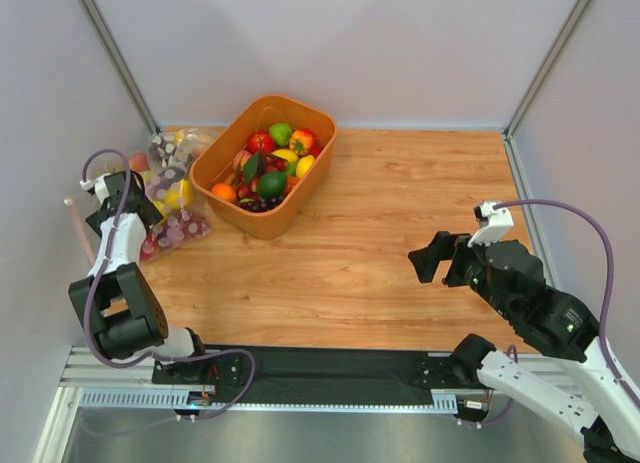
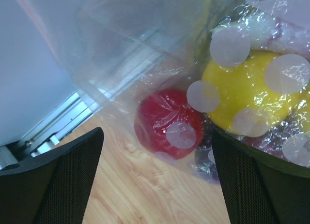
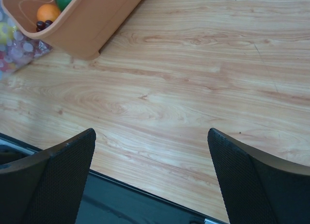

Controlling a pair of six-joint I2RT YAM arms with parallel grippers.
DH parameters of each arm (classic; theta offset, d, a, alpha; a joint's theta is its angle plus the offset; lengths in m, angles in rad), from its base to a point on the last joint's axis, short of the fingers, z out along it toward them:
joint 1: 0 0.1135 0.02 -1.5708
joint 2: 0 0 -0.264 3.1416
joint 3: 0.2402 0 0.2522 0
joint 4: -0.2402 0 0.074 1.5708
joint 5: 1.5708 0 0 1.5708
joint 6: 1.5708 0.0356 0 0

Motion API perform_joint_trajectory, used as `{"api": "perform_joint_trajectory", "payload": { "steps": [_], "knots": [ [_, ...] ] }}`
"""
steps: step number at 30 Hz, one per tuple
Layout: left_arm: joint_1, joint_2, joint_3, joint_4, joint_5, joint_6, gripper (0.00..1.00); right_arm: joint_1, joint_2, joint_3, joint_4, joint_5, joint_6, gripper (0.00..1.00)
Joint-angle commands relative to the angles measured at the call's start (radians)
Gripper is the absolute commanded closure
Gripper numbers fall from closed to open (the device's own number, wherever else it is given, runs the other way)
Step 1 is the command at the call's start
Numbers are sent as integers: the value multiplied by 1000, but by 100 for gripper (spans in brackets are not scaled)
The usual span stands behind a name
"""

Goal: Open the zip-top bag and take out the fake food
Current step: Pick up the zipper food storage bag at the center of the board.

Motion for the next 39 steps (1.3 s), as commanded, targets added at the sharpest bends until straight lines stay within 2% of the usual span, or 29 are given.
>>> {"api": "perform_joint_trajectory", "payload": {
  "steps": [1, 6, 8, 13, 15, 17, 21, 24, 34, 39],
  "knots": [
    [26, 25, -18, 119, 115, -16, 1, 1, -1, 32, 55, -64, 25, 0],
    [26, 131, -14, 138, 215, -6, 1, 3, -2, 45, 46, -64, 43, 0],
    [26, 152, -9, 136, 237, -6, 5, 1, -5, 53, 43, -61, 46, 0],
    [26, 211, 15, 107, 246, -5, 37, 1, -8, 79, 24, -40, 48, 0],
    [26, 228, 26, 87, 258, -2, 44, 1, -11, 81, 21, -35, 53, 0],
    [24, 229, 35, 80, 270, 3, 55, 1, -14, 82, 23, -35, 56, 0],
    [26, 214, 44, 63, 290, 6, 85, 1, -10, 79, 24, -37, 63, 0],
    [26, 194, 63, 23, 301, 7, 100, 1, -8, 73, 27, -40, 71, 0],
    [7, 47, 43, -48, 318, 18, 100, 1, -10, 48, 52, -58, 88, 0],
    [-8, -102, 6, -69, 326, 20, 100, 1, -13, 48, 40, -44, 83, 0]
  ]
}}
